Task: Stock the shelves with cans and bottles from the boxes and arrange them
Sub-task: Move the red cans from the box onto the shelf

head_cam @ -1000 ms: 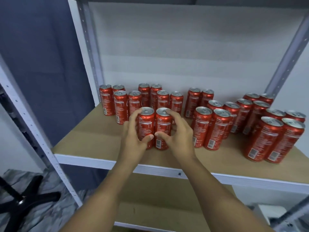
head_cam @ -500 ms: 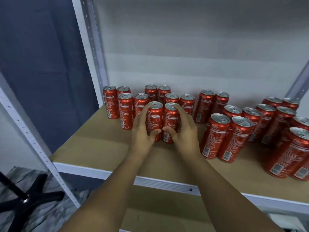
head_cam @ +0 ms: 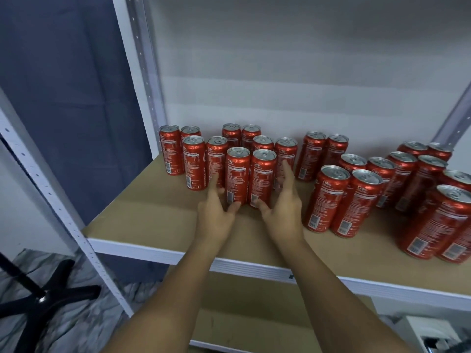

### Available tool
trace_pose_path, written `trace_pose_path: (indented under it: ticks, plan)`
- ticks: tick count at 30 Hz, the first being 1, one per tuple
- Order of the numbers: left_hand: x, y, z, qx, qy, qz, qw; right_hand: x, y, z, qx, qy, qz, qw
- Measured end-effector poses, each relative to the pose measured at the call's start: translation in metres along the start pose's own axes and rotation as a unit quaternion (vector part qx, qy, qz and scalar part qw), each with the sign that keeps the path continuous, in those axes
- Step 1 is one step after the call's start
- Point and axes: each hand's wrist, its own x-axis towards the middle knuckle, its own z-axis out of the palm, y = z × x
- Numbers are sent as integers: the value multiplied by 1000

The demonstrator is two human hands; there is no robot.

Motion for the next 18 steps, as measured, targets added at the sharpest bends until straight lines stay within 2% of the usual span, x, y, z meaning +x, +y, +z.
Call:
trace_pose_path:
  ticks: [3, 6, 9, 12, 14, 18]
  plan:
    - [-32, 2, -6, 22, 20, -5, 1000, -31, 3, -5, -33, -10, -9, 999]
    - [-72, 9, -11, 44, 39, 48, 997, -66, -1, -13, -69, -7, -38, 997]
    - [-117, 6, -16, 88, 21, 121, 989, -110, -7, -20, -44, 21, -84, 995]
    - [-160, -16, -18, 116, -9, 152, 982, -159, 7, -18, -35, 26, -145, 988]
    - [-186, -47, -12, 133, -46, 136, 981, -188, 30, -9, -47, -13, -122, 991]
    - [-237, -156, 16, 195, -134, 46, 971, -244, 99, 29, -138, -152, 3, 979]
